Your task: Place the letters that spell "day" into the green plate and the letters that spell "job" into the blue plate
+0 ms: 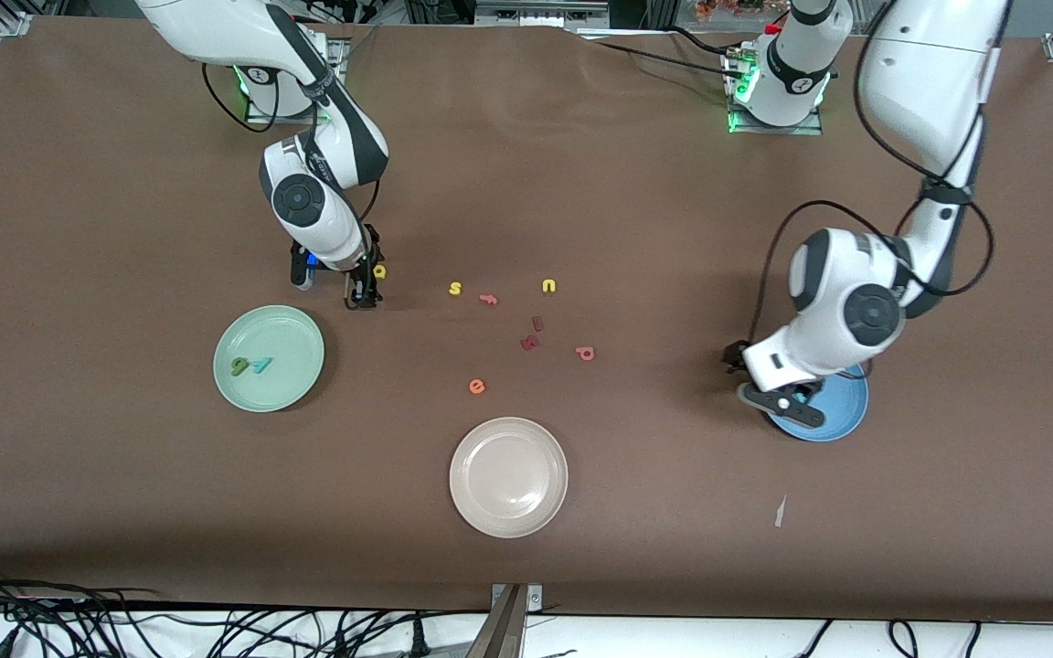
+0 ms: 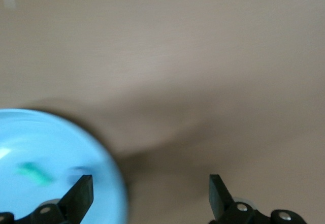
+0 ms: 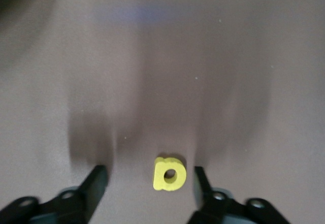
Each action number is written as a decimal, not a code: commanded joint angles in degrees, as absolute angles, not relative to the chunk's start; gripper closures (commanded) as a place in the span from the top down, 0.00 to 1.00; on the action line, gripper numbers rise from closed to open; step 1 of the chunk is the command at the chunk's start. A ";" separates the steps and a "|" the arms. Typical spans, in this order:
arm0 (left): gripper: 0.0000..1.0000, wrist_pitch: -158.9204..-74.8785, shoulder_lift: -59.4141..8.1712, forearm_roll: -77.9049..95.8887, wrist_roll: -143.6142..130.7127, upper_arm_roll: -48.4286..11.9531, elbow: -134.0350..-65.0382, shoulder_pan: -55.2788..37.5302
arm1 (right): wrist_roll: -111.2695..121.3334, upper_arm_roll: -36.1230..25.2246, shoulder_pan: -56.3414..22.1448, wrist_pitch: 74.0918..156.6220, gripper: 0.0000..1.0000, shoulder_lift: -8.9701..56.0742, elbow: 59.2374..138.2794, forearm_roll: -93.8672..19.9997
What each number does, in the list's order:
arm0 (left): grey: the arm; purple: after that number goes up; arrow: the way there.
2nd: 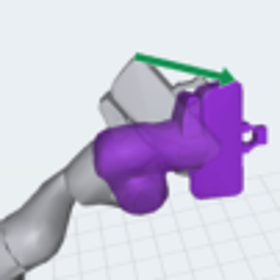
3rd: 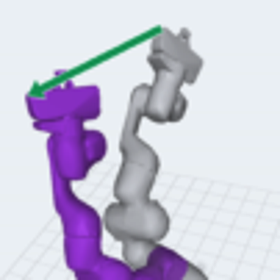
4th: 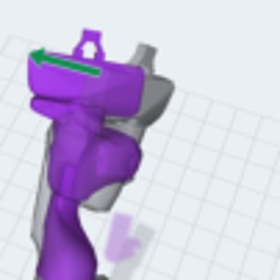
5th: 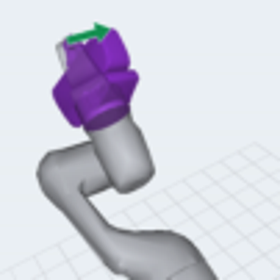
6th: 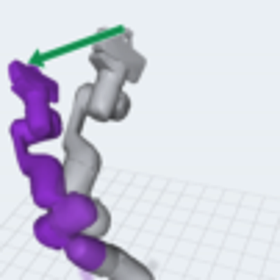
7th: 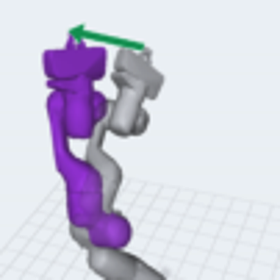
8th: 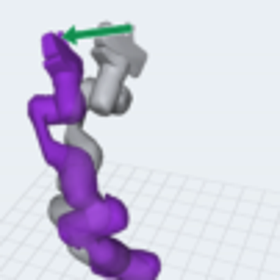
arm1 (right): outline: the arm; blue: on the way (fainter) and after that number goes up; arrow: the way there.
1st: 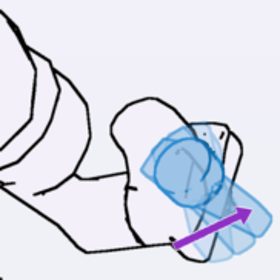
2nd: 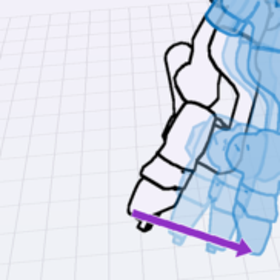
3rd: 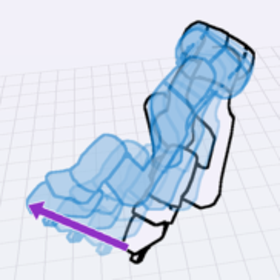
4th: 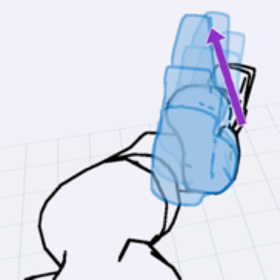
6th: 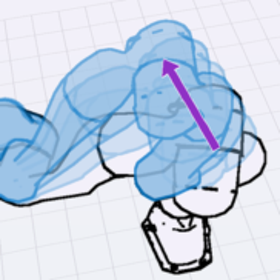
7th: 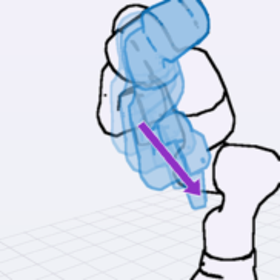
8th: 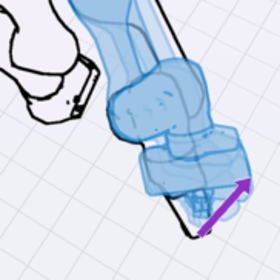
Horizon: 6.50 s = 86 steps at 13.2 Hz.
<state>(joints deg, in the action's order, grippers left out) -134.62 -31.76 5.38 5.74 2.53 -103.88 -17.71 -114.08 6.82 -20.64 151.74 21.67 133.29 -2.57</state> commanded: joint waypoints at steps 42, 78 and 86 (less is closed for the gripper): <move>0.24 -137.64 -47.02 6.86 -28.92 3.25 -88.24 -38.41 | -85.73 -5.80 -9.41 139.33 1.00 8.54 121.20 5.98; 1.00 -113.93 -26.63 -1.41 22.41 4.31 -90.19 -1.93 | -0.79 -5.28 -1.05 91.76 1.00 5.01 89.03 0.00; 1.00 -98.45 -18.48 -1.23 11.38 4.04 -85.33 -1.32 | -5.10 -5.80 -7.82 90.97 1.00 5.10 88.77 2.11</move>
<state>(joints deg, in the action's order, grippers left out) -100.66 -23.83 -1.58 17.16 4.61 -83.35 -1.68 -5.60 -5.40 -8.22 92.03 4.98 90.46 1.46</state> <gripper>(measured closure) 0.000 0.000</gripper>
